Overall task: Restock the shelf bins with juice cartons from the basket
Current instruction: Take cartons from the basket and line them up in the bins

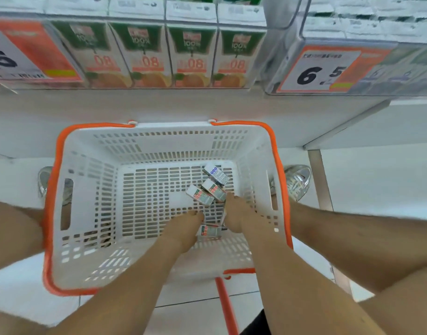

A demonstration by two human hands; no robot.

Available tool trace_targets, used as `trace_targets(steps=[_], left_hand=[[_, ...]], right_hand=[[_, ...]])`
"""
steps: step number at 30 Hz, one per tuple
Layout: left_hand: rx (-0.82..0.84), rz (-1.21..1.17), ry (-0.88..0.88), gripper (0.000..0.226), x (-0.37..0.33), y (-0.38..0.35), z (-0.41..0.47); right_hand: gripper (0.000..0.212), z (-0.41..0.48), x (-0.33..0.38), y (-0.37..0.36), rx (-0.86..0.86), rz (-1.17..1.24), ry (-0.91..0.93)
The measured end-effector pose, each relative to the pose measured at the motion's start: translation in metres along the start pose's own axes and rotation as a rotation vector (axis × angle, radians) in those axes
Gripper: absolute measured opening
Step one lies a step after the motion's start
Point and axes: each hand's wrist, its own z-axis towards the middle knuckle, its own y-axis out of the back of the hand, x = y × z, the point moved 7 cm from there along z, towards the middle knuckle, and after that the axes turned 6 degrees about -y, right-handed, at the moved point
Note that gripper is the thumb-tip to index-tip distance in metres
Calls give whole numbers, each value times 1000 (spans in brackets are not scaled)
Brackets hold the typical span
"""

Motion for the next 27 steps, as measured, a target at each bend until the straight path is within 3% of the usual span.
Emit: trace_targets(steps=[4, 7, 11, 16, 20, 27], left_hand=[[-8, -36, 20, 42, 6, -2, 6], [-12, -143, 24, 39, 16, 0, 7], [-3, -387, 80, 35, 33, 9, -1], [-75, -641, 201, 30, 48, 40, -24], [-121, -726, 181, 26, 45, 82, -46], [-267, -698, 22, 22, 14, 193, -101]], right_hand=[[54, 4, -4, 6, -141, -71, 20], [54, 9, -7, 2, -136, 13, -4], [75, 6, 1, 4, -89, 73, 15], [69, -9, 6, 35, 11, 101, -29], [49, -37, 12, 83, 141, 398, 38], [42, -111, 23, 124, 424, 1053, 296]])
